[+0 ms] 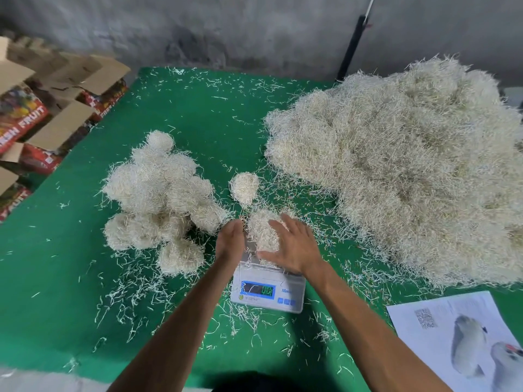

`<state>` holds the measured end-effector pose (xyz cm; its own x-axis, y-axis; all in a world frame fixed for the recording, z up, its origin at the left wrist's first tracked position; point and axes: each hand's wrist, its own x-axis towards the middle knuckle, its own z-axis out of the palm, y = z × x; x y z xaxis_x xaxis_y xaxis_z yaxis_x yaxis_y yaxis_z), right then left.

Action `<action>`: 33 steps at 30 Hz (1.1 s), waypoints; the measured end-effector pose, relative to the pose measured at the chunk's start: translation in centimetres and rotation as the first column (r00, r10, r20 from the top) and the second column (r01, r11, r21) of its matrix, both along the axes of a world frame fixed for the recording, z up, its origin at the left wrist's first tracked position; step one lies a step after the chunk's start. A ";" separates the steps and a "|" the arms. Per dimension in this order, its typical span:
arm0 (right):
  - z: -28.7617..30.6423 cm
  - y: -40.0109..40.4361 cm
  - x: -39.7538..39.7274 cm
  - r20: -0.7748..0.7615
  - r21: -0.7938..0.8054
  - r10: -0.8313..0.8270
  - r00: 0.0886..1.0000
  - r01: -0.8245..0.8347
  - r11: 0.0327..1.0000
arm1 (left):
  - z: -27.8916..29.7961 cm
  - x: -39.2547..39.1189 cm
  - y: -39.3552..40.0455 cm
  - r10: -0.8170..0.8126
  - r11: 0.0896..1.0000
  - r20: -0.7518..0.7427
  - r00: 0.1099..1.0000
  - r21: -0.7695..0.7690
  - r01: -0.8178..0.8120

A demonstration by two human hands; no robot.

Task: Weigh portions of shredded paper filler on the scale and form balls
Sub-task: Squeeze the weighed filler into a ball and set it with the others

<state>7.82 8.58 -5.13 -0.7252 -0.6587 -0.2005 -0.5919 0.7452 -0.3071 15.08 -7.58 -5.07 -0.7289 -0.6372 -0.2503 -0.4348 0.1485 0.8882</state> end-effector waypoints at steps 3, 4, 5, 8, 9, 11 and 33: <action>0.0 1.0 0.4 0.029 -0.186 -0.109 0.994 0.112 0.976 | -0.9 0.7 -0.4 -0.016 0.997 0.010 1.000 -0.079 0.016; 0.4 1.2 0.5 0.049 -0.260 -0.158 0.986 0.165 0.951 | -1.0 0.8 -0.5 -0.005 0.996 0.006 1.000 -0.089 0.005; 0.7 1.5 0.5 0.070 -0.310 -0.190 0.979 0.203 0.929 | -0.9 0.9 -0.4 0.003 0.995 -0.008 1.000 -0.096 -0.004; 1.4 1.9 0.6 0.087 -0.334 -0.196 0.977 0.214 0.918 | -0.6 1.0 -0.2 -0.001 0.994 -0.060 0.998 -0.106 -0.005; 1.6 2.0 0.5 0.098 -0.329 -0.194 0.976 0.216 0.919 | -0.6 1.0 -0.2 -0.008 0.994 -0.071 0.997 -0.112 0.000; 1.6 2.3 0.5 0.118 -0.325 -0.196 0.974 0.224 0.919 | -0.6 1.1 0.0 -0.025 0.990 -0.065 0.998 -0.138 0.015; 0.9 2.8 1.5 0.145 -0.398 -0.218 0.965 0.259 0.880 | -0.2 2.7 0.9 0.016 0.997 -0.052 0.999 0.074 -0.013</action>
